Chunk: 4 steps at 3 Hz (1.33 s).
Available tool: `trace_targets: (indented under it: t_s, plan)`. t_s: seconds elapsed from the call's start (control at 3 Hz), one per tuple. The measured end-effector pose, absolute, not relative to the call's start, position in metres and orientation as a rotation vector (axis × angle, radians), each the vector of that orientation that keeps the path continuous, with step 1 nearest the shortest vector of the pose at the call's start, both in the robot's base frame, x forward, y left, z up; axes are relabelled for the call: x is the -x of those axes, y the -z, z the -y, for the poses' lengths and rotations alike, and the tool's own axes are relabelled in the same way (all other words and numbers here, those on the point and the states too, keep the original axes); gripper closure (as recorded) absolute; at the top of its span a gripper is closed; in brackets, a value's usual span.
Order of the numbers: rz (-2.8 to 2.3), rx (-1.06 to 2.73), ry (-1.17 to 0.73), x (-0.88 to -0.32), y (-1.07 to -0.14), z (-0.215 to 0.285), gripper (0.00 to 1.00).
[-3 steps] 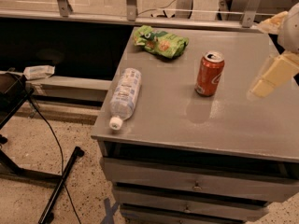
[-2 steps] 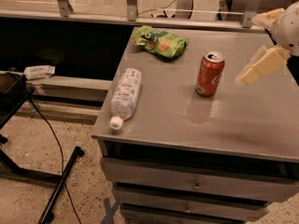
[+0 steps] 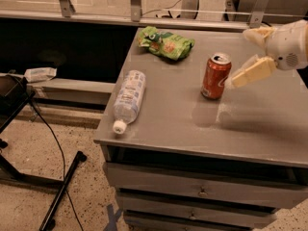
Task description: Knock coke can over
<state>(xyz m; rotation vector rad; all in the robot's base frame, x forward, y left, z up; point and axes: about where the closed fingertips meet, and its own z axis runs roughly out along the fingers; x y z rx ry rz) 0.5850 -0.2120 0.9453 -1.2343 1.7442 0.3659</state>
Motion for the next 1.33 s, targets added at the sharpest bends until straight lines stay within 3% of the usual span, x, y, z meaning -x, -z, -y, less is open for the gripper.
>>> trace_targets:
  t_s: [1.0,1.33]
  plan:
    - [-1.655,1.064,-0.588,-0.621,-0.904,0.197,0.00]
    - [-1.602,1.016,-0.646,-0.632,-0.899,0.190,0.15]
